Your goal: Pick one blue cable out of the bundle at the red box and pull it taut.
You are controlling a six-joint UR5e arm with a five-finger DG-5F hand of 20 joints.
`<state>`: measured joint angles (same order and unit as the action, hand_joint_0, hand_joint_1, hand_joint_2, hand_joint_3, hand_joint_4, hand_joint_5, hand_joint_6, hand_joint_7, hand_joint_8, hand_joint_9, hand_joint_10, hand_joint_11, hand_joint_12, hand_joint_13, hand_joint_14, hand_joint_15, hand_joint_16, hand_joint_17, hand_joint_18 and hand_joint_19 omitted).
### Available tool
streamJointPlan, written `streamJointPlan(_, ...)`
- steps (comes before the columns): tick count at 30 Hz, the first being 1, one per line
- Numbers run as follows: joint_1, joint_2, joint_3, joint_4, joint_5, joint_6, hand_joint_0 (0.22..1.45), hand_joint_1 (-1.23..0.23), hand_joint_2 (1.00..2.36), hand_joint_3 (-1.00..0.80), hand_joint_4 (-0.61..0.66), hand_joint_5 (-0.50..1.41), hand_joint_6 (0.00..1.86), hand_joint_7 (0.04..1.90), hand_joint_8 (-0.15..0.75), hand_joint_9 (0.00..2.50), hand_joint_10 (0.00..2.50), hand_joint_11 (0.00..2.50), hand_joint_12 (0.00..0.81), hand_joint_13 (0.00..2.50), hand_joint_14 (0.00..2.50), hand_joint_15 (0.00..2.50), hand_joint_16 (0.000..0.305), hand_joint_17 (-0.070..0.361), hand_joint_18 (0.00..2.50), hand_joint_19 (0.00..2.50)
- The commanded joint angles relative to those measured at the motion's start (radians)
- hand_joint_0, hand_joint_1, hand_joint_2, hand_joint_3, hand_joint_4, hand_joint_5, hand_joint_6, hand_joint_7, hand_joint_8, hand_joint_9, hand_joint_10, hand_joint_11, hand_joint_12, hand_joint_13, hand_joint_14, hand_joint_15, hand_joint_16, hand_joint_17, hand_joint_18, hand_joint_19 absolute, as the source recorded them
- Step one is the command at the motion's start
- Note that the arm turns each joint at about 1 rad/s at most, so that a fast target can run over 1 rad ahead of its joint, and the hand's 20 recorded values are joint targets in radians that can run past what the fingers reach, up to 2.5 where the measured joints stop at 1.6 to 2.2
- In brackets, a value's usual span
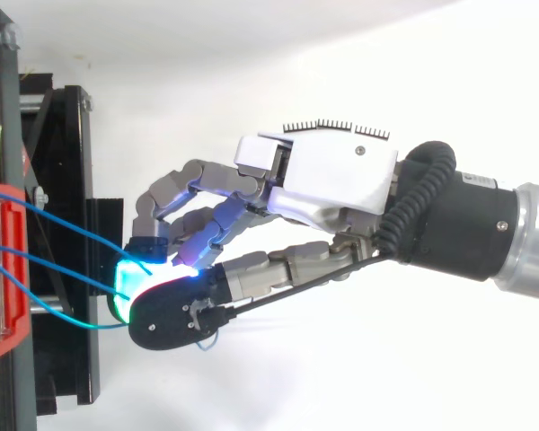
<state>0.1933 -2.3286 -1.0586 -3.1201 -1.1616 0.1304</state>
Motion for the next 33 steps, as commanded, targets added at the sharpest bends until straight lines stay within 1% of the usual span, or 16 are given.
streamJointPlan(1,0.0,0.0,0.0,0.0,-0.001,0.0,0.69,-0.83,1.01,-0.37,-0.04,-0.21,0.93,0.9,0.301,0.97,0.01,1.11,0.386,0.54,0.01,0.26,0.051,0.116,0.55,0.17)
streamJointPlan(6,0.0,0.0,0.0,0.0,-0.001,0.0,0.73,-0.86,1.0,-0.5,-0.02,-0.21,0.93,0.89,0.298,0.95,0.01,1.09,0.386,0.55,0.01,0.26,0.051,0.115,0.56,0.15)
streamJointPlan(8,0.0,0.0,0.0,0.0,0.0,0.0,0.74,-0.87,1.0,-0.5,-0.01,-0.21,0.93,0.87,0.3,0.95,0.01,1.09,0.385,0.56,0.01,0.25,0.051,0.115,0.57,0.15)
streamJointPlan(11,0.0,0.0,0.0,0.0,0.0,0.0,0.78,-0.88,1.0,-0.5,-0.02,-0.21,0.93,0.89,0.298,0.93,0.01,1.08,0.383,0.56,0.01,0.25,0.051,0.114,0.58,0.13)
streamJointPlan(16,0.0,0.0,0.0,0.0,0.0,0.0,0.8,-0.86,1.0,-0.5,-0.03,-0.22,0.93,0.88,0.285,0.89,0.01,1.07,0.38,0.56,0.01,0.25,0.051,0.114,0.59,0.12)
streamJointPlan(18,0.0,0.0,0.0,0.0,0.0,0.0,0.78,-0.87,1.0,-0.5,-0.01,-0.22,0.93,0.86,0.285,0.87,0.01,1.06,0.38,0.55,0.01,0.24,0.051,0.115,0.59,0.1)
streamJointPlan(21,0.0,0.0,0.0,0.0,0.0,0.0,0.7,-0.92,1.0,-0.5,0.0,-0.23,0.93,0.86,0.285,0.86,0.01,1.07,0.381,0.55,0.01,0.26,0.051,0.115,0.59,0.12)
streamJointPlan(23,0.0,0.0,0.0,0.0,0.0,0.0,0.59,-0.94,1.0,-0.5,0.02,-0.23,0.93,0.86,0.294,0.86,0.01,1.06,0.389,0.54,0.01,0.27,0.052,0.118,0.57,0.15)
streamJointPlan(24,0.0,0.0,0.0,0.0,0.0,0.0,0.57,-0.93,1.0,-0.5,0.03,-0.23,0.93,0.85,0.297,0.86,0.01,1.05,0.392,0.54,0.01,0.28,0.053,0.119,0.57,0.16)
streamJointPlan(26,0.0,0.0,0.0,0.0,0.0,0.0,0.5,-0.89,1.0,-0.5,0.05,-0.22,0.93,0.83,0.315,0.87,0.01,1.06,0.413,0.54,0.01,0.29,0.057,0.129,0.58,0.17)
streamJointPlan(27,0.0,0.0,0.0,0.0,0.0,0.0,0.5,-0.88,1.0,-0.5,0.05,-0.22,0.93,0.83,0.321,0.87,0.01,1.06,0.414,0.54,0.01,0.28,0.058,0.13,0.58,0.17)
streamJointPlan(28,0.0,0.0,0.0,0.0,0.0,0.0,0.47,-0.83,1.0,-0.5,0.05,-0.21,0.93,0.83,0.336,0.89,0.01,1.07,0.424,0.54,0.01,0.28,0.06,0.134,0.59,0.18)
streamJointPlan(29,0.0,0.0,0.002,0.0,0.0,0.0,0.47,-0.78,1.0,-0.5,0.05,-0.21,0.92,0.84,0.343,0.92,0.01,1.08,0.424,0.54,0.01,0.29,0.06,0.135,0.58,0.18)
streamJointPlan(30,0.0,0.0,0.0,0.0,0.0,0.0,0.47,-0.77,1.0,-0.5,0.05,-0.2,0.92,0.84,0.343,0.93,0.0,1.09,0.425,0.54,0.01,0.28,0.061,0.136,0.58,0.19)
streamJointPlan(31,0.0,0.0,0.002,0.0,0.0,0.0,0.47,-0.71,1.0,-0.5,0.05,-0.2,0.92,0.84,0.346,0.93,0.01,1.09,0.427,0.55,0.01,0.29,0.061,0.137,0.58,0.19)
streamJointPlan(33,0.0,0.0,0.002,0.0,0.0,0.0,0.46,-0.69,1.0,-0.5,0.05,-0.2,0.92,0.85,0.35,0.94,0.0,1.09,0.429,0.55,0.01,0.29,0.061,0.137,0.57,0.2)
